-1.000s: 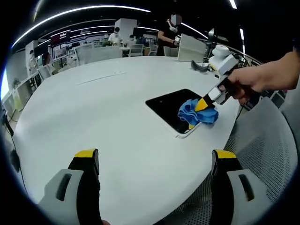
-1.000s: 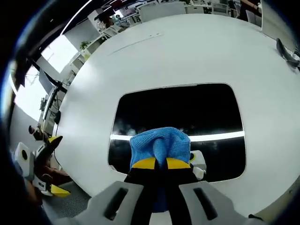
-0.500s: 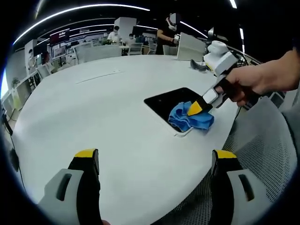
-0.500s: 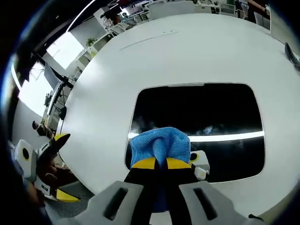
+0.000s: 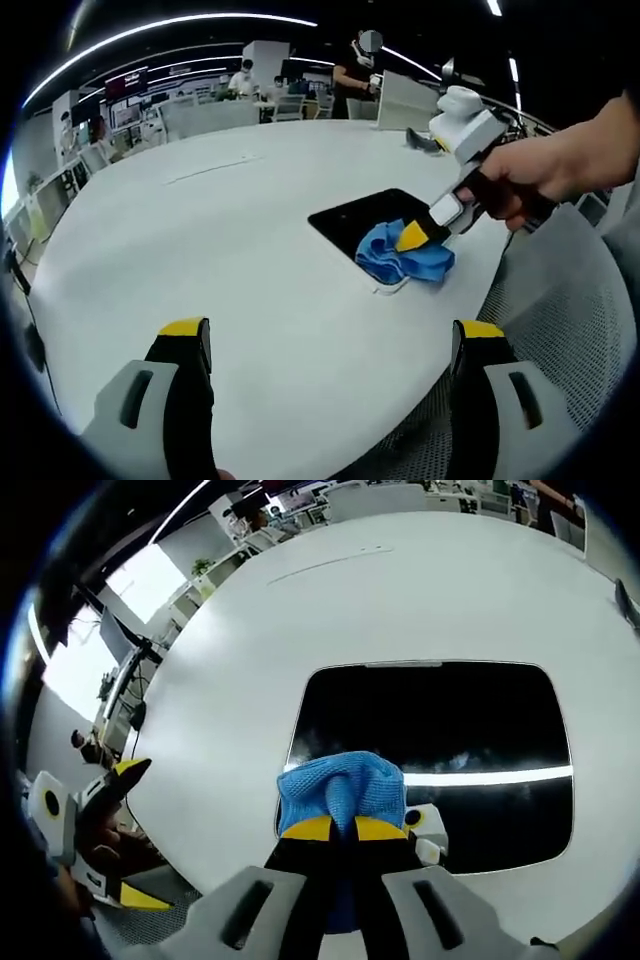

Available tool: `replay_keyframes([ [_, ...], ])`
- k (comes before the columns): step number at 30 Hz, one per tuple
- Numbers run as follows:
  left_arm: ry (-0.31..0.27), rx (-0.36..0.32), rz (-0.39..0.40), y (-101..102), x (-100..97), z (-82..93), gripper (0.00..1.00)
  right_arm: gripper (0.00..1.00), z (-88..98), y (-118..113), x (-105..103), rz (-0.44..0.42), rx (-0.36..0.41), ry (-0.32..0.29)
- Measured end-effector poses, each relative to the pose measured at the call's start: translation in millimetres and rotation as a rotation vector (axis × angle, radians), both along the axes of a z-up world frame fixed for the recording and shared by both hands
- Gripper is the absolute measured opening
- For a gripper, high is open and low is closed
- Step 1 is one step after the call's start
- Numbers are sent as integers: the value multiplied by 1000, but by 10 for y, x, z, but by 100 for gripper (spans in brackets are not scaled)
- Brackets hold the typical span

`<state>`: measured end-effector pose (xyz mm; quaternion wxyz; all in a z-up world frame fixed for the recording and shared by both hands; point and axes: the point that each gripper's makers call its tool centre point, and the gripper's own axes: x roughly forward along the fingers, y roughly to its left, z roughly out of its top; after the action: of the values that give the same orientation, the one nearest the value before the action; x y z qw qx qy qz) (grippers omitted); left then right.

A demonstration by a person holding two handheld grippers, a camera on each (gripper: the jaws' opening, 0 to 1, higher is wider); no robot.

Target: Wipe the mirror surface with the cleaning cloth until all visible marks leave the cleaned area.

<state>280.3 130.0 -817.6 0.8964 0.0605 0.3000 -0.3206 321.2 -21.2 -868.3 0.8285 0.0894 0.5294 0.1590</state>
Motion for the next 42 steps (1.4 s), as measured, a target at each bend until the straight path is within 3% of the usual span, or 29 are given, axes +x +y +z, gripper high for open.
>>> replay_keyframes([
  [15, 6, 4, -1, 15, -4, -11, 99, 1, 6, 21, -47, -28, 50, 45],
  [19, 5, 4, -4, 8, -3, -10, 99, 0, 4, 72, -55, 12, 11, 21],
  [28, 18, 8, -11, 3, -23, -29, 99, 1, 14, 240, -115, 21, 53, 39],
  [42, 18, 9, -14, -2, -24, -36, 99, 2, 17, 232, -98, 15, 55, 29],
])
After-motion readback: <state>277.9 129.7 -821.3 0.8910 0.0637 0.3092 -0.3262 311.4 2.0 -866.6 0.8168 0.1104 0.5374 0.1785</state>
